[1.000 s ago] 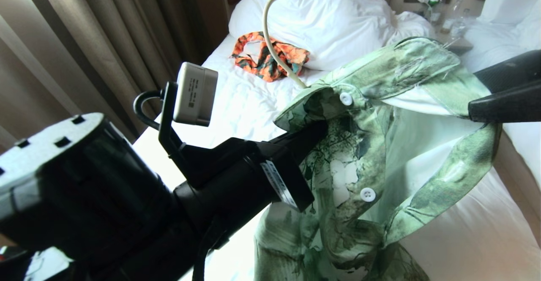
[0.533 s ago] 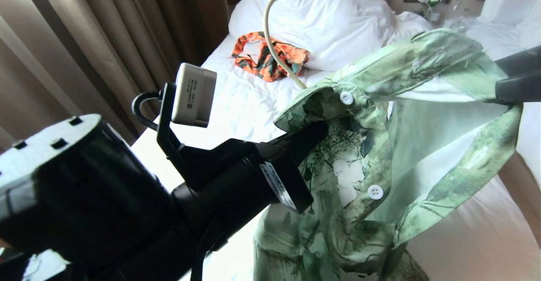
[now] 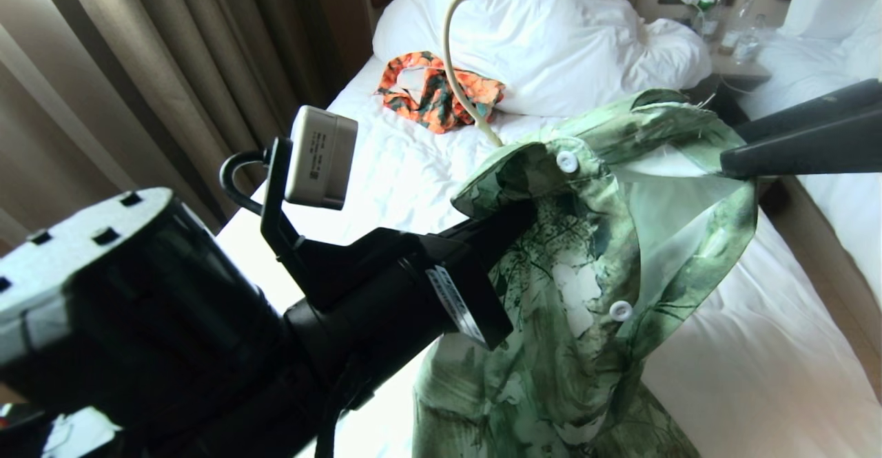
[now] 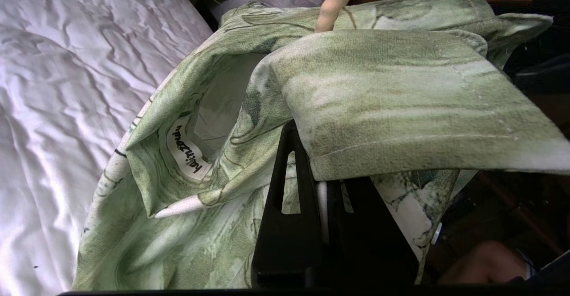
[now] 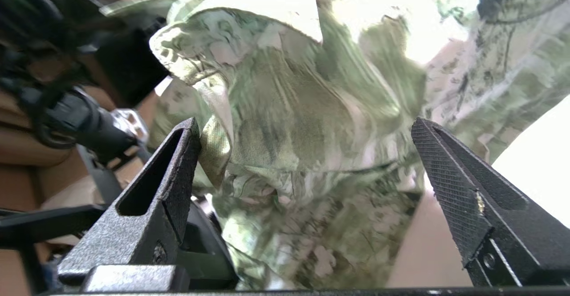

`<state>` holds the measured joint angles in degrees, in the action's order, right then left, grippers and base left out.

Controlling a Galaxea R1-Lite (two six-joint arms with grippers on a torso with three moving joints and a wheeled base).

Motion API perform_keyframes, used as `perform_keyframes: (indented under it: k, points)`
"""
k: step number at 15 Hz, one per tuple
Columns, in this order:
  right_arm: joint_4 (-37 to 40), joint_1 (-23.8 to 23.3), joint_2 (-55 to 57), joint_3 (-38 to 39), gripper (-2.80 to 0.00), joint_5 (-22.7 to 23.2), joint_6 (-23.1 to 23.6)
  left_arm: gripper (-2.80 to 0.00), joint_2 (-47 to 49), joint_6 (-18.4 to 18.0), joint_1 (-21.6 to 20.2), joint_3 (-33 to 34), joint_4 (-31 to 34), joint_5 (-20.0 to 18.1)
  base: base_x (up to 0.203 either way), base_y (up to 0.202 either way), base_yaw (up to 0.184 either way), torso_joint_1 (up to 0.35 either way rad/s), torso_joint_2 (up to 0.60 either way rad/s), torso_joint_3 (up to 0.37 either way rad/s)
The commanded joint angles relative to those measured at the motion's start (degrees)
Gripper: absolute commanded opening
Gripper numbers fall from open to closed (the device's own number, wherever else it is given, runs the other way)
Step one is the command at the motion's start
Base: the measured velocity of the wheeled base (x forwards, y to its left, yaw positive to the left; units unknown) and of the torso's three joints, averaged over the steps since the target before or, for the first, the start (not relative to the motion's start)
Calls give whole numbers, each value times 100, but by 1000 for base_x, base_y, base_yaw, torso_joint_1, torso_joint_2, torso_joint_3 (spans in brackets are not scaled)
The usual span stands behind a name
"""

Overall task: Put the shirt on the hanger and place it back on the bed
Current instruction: Hook the other side of the shirt onto the hanger

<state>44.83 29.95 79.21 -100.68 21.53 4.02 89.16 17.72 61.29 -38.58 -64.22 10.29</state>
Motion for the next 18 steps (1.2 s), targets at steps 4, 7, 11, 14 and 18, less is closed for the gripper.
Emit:
perform_keyframes:
  k: [4, 7, 11, 14, 18]
  points:
    - [298, 72, 6, -4, 0, -557, 249, -280, -22, 13, 23, -9, -31, 8, 0, 0, 0, 0, 0, 0]
    - [318, 201, 15, -39, 0, -593, 189, -280, -29, -14, 40, -18, -38, 8, 0, 0, 0, 0, 0, 0]
    - [412, 475, 105, -28, 0, 218, -504, -280, -48, -40, 76, -9, -38, 16, 0, 0, 0, 0, 0, 0]
    - [400, 459, 167, 5, 0, 753, -754, -280, -48, -40, 76, -9, -38, 16, 0, 0, 0, 0, 0, 0]
    - [29, 330, 126, -31, 0, 1129, -818, -280, -66, -75, 76, -9, -38, 16, 0, 0, 0, 0, 0, 0]
